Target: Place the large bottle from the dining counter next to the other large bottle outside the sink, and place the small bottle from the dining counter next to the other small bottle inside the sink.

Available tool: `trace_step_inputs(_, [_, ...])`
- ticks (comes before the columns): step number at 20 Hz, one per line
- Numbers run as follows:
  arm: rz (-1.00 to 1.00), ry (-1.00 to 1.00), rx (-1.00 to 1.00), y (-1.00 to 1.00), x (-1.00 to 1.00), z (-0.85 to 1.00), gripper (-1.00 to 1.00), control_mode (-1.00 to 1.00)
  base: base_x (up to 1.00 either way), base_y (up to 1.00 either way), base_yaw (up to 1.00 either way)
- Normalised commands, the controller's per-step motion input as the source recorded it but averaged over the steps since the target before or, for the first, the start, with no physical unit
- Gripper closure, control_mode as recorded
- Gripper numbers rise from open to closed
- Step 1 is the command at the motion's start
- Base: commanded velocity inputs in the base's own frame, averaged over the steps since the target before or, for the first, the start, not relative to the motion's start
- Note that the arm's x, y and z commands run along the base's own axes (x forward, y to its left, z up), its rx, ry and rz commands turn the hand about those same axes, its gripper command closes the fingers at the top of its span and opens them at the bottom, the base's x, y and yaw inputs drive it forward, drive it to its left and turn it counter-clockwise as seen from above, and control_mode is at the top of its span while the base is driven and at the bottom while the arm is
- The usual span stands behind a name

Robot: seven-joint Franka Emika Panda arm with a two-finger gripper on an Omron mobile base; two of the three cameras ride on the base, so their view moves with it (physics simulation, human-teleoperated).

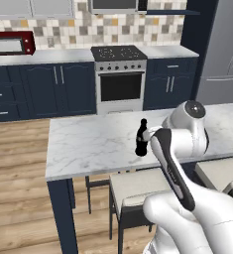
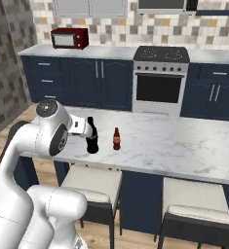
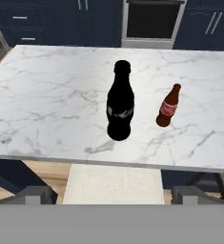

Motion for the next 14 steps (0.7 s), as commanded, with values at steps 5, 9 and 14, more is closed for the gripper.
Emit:
trace_step_inputs(5, [0.0, 0.0, 0.0, 0.0, 0.34, -0.16, -1.0, -1.0, 0.0, 0.0, 0.0])
trace_step_inputs(9, [0.0, 0.0, 0.0, 0.0, 0.31, -0.03, -1.0, -1.0, 0.0, 0.0, 0.0])
trace_step_inputs(14, [0.0, 0.0, 0.0, 0.0, 0.35, 0.0, -1.0, -1.0, 0.0, 0.0, 0.0])
